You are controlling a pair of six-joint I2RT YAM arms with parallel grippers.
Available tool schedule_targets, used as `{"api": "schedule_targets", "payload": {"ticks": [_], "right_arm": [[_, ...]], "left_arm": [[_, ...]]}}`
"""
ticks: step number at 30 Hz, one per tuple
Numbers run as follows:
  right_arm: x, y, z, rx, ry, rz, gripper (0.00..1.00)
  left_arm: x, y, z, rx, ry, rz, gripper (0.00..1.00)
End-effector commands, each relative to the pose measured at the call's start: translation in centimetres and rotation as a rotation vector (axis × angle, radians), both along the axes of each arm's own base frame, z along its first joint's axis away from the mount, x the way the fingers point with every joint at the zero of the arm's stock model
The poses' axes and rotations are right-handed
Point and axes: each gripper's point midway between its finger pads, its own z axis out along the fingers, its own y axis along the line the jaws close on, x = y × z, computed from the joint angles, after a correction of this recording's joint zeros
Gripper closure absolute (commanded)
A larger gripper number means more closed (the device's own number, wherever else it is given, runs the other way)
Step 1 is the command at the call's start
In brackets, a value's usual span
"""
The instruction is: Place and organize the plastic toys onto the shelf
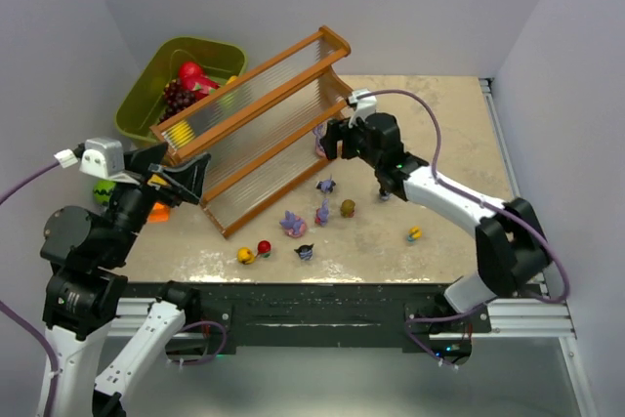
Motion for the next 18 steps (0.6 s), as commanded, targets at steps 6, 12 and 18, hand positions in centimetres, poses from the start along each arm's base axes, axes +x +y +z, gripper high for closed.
{"api": "schedule_targets", "payload": {"ticks": [6,12,18], "right_arm": [[-13.9,-1.3,-3.6,0.034,0.295,0.262,0.25],[-18.1,0.4,-5.4,0.018,0.32,0.29,0.29],[-17.7,2.2,-5.8,0.129,0.424,0.153,0.45]], "left_arm": [[2.3,-0.5,-7.9,0.017,0.223,0.015,0.0],[2.5,-0.7,-9.6,0.021,0.272,0.011,0.0],[2.3,-0.7,-10.1,0.016,0.297,0.013,0.0]]}}
